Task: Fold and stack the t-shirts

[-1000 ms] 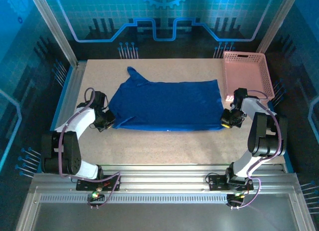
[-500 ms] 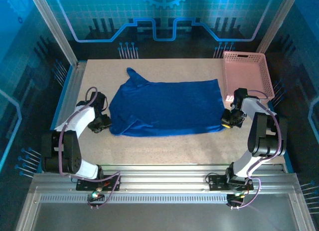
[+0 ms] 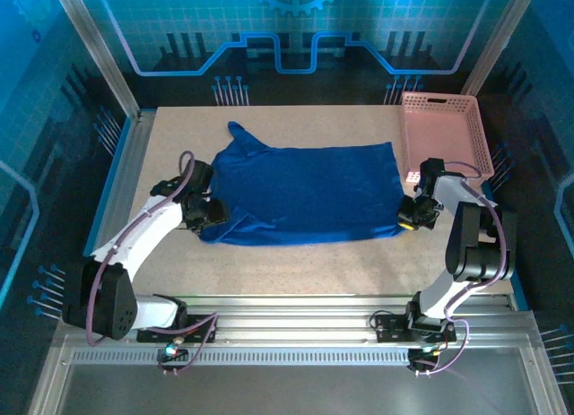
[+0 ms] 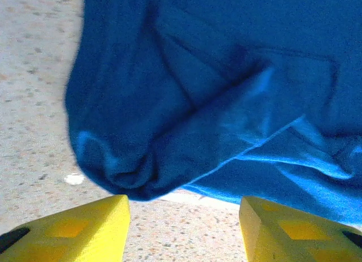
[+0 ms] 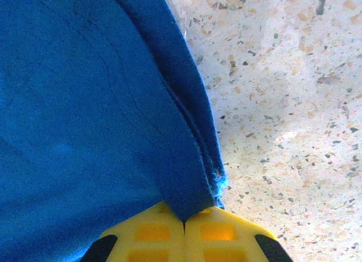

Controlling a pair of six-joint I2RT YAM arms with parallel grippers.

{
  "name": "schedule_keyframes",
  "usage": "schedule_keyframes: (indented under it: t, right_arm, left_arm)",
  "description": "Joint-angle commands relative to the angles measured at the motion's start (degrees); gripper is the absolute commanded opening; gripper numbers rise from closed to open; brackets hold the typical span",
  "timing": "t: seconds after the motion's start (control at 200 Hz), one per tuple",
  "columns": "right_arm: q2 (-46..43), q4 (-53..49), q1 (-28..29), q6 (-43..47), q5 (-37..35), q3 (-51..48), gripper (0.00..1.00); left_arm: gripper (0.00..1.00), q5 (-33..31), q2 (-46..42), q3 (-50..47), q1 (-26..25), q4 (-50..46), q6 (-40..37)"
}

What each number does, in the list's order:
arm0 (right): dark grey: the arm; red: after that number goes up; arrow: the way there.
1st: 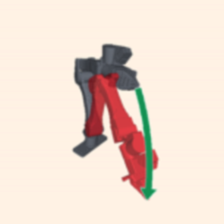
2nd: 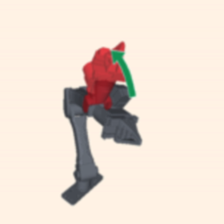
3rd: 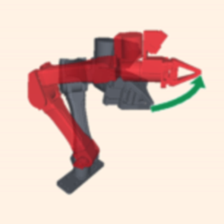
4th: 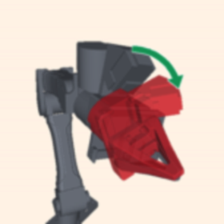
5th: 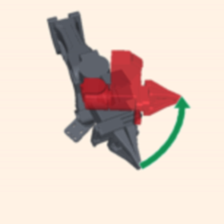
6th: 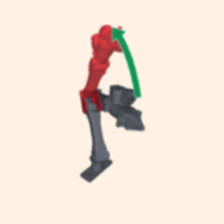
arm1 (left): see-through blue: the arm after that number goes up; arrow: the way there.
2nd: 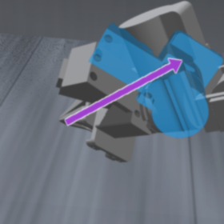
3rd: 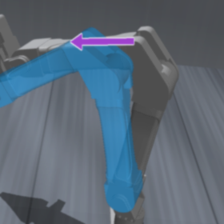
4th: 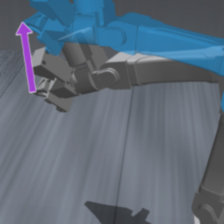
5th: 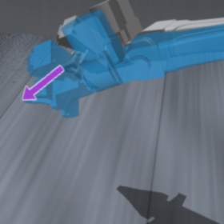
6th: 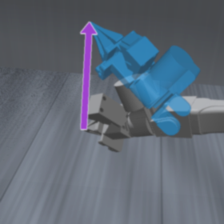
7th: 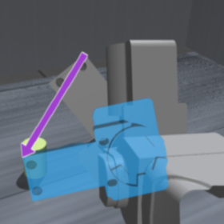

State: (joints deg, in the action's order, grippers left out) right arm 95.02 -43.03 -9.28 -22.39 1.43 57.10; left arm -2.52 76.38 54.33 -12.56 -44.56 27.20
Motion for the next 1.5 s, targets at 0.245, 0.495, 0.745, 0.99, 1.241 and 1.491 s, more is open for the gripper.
schedule_keyframes:
  t: [0.245,0.495,0.745,0.99,1.241,1.491]
  right_arm:
    - [-0.9,-0.8,0.9,0.3,-1.4,-0.4,0.00]
    - [-0.8,-0.5,0.9,-0.1,-1.4,-0.8,0.00]
    - [-0.7,-0.7,0.9,0.0,-2.1,-0.9,0.00]
    - [-0.6,-0.9,0.8,0.1,-2.3,-0.9,0.00]
    - [-0.2,-0.9,0.7,0.7,-2.5,-0.6,0.00]
    - [0.7,-1.3,0.4,1.6,-3.0,-0.1,0.00]
  left_arm:
    - [0.55,-2.6,10.9,4.7,-5.5,-0.7,-11.6]
    - [0.54,-7.0,17.0,6.7,-6.7,0.0,-14.9]
    - [0.40,-8.5,23.1,8.9,-6.7,0.6,-18.1]
    - [0.12,-9.3,23.7,10.3,-4.8,0.0,-19.5]
    - [0.05,-8.7,21.7,11.0,-1.1,0.0,-21.9]
    - [0.06,-7.5,22.6,14.8,1.9,-0.5,-26.9]
